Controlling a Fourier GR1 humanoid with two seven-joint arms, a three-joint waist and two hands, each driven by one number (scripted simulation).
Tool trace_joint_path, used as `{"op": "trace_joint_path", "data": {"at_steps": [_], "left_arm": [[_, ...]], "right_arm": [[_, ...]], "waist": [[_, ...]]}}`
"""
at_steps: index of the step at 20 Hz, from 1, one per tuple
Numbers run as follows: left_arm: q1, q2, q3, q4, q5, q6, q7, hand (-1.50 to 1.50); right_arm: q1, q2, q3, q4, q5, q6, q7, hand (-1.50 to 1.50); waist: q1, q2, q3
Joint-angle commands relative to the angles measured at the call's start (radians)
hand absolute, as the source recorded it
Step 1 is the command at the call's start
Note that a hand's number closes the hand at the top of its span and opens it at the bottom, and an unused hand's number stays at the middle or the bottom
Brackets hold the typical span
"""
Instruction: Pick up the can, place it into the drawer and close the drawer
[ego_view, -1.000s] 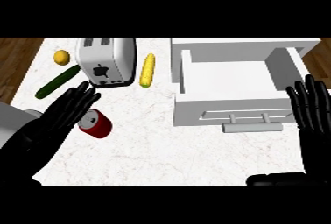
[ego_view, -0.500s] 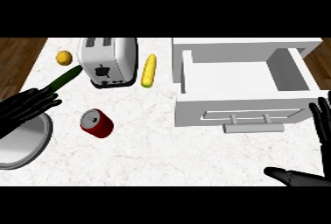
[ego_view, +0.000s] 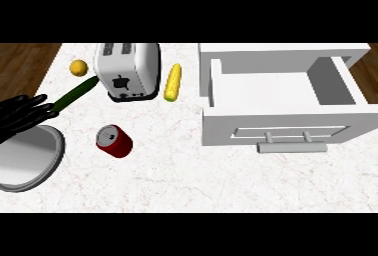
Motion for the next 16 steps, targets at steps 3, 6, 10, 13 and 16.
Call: {"op": "trace_joint_path", "data": {"at_steps": [3,6,10,13,16], "left_arm": [[-0.056,0.152,0.029,0.205,0.168,-0.047,0.063,-1.5],[-0.052,0.141,-0.04,0.221,0.222,-0.024,0.097,-1.5],[-0.074,0.173,-0.091,0.215,0.309,0.027,0.154,-1.5],[-0.09,0.177,-0.157,0.203,0.371,0.066,0.208,-1.5],[-0.105,0.089,-0.193,0.203,0.315,0.101,0.22,-1.5]], "right_arm": [[0.043,-0.02,-0.047,-0.031,-0.049,0.042,0.006,-1.5],[0.048,0.009,-0.017,-0.049,-0.016,0.024,0.01,-1.5],[0.118,-0.001,-0.077,-0.033,-0.093,0.103,-0.058,-1.5],[0.107,-0.003,-0.076,-0.02,-0.095,0.114,-0.057,-1.5],[0.111,-0.014,-0.115,-0.012,-0.136,0.136,-0.07,-1.5]], "waist": [[-0.008,0.013,-0.012],[-0.012,0.016,-0.013],[-0.025,0.014,-0.012],[-0.021,0.015,-0.012],[-0.023,0.015,-0.012]]}}
